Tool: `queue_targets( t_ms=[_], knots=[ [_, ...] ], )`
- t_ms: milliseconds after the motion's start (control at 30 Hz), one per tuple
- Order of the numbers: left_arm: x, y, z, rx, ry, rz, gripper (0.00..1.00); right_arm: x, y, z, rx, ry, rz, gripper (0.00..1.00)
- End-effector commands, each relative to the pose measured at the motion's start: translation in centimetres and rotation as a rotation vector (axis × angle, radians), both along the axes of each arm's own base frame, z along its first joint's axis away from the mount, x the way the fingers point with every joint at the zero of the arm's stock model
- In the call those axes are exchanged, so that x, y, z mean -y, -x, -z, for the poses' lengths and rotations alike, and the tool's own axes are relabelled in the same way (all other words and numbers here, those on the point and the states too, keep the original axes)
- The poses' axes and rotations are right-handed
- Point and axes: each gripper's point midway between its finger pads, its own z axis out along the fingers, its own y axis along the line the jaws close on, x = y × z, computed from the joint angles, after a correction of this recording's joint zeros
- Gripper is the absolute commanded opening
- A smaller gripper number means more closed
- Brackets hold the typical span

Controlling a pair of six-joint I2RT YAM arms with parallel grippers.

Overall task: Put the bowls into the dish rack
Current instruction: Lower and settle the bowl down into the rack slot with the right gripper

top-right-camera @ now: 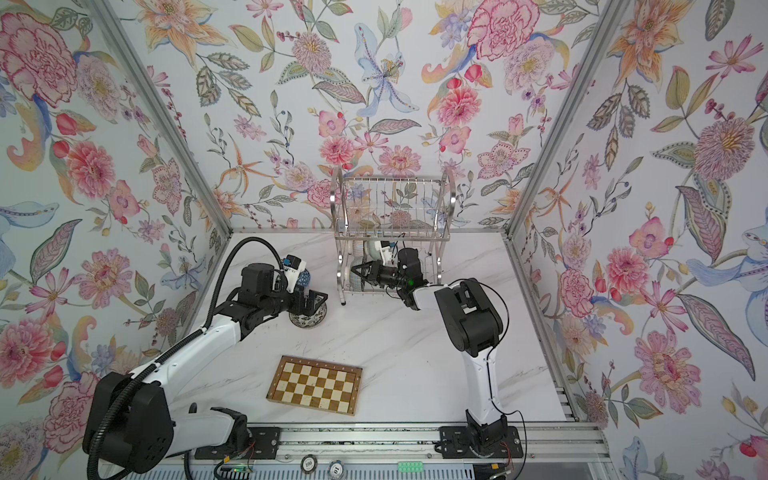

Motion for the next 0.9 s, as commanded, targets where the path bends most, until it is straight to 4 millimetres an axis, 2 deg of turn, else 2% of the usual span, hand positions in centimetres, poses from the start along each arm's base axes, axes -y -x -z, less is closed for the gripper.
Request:
queue_targets(
  t_ms=[0, 433, 867],
  knots=[
    [0.0, -0.6, -0.8, 0.025, -0.022, -0.006, 0.99, -0.5, 0.5, -2.2, 0.057, 0.000, -0.029, 0.17],
    [-2.1, -1.8, -1.0, 0.030, -0.095, -0.125, 0.99, -0.8, 0.3, -3.9, 0.093, -0.036, 0.009, 0.40],
    [-4.9, -2.6, -1.9, 0.089, -0.172, -0.269, 0.99, 1.1, 0.0, -5.0, 0.138, -0.049, 0.132, 0.49]
  ],
)
